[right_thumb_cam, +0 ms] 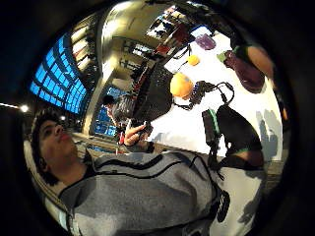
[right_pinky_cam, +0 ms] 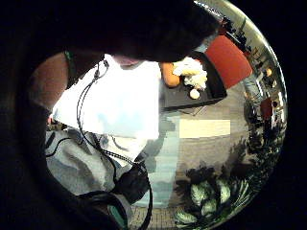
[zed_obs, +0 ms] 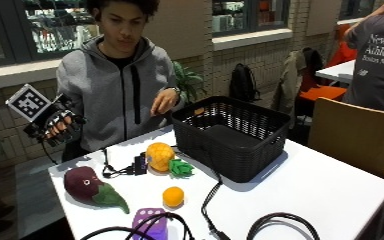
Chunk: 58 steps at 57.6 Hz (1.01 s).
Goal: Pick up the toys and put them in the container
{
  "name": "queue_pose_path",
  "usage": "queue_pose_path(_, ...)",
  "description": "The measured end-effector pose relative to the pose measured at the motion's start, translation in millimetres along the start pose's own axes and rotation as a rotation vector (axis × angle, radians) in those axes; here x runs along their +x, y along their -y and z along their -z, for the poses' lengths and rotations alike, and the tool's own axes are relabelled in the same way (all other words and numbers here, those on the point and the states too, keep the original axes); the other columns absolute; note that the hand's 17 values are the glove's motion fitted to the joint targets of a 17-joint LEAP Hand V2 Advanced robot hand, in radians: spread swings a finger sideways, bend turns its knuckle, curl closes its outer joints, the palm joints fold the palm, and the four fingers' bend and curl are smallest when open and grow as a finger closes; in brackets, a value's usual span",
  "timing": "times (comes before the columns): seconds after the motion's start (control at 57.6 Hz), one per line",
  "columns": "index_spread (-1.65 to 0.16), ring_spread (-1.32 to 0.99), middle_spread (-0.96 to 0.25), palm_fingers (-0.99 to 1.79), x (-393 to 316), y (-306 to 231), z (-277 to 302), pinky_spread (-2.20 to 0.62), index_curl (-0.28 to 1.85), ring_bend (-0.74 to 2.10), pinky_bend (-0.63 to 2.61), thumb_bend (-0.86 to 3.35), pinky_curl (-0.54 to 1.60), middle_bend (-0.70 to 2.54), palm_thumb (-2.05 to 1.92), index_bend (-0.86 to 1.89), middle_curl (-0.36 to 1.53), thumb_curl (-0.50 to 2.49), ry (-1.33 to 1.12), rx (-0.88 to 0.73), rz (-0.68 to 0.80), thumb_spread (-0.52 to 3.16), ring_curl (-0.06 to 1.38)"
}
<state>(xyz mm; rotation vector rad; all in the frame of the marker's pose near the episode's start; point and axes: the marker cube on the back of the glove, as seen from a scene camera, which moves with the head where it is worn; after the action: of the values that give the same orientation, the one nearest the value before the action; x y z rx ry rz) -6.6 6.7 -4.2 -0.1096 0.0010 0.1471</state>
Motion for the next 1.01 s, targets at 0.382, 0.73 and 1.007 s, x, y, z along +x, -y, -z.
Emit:
queue_pose_path(0.382,-0.16,-0.11,0.04,0.46,-8,0,-7,0.0,0.21,0.3,0.53,0.36,0.22,0.29,0.26,0.2,0.17,0.15,-0.02,-0.137,-0.149,1.48,0.12)
queue_pose_path(0.73,-0.17,-0.12,0.05,0.44,-7,21,-2,0.0,0.3,0.31,0.54,0.4,0.26,0.29,0.23,0.21,0.24,0.22,-0.146,-0.26,-0.17,1.59,0.14)
queue_pose_path(1.007,-0.2,-0.13,0.03,0.38,16,109,-22,0.0,0.33,0.37,0.59,0.35,0.29,0.27,0.18,0.14,0.29,0.24,-0.261,-0.273,-0.206,1.49,0.18)
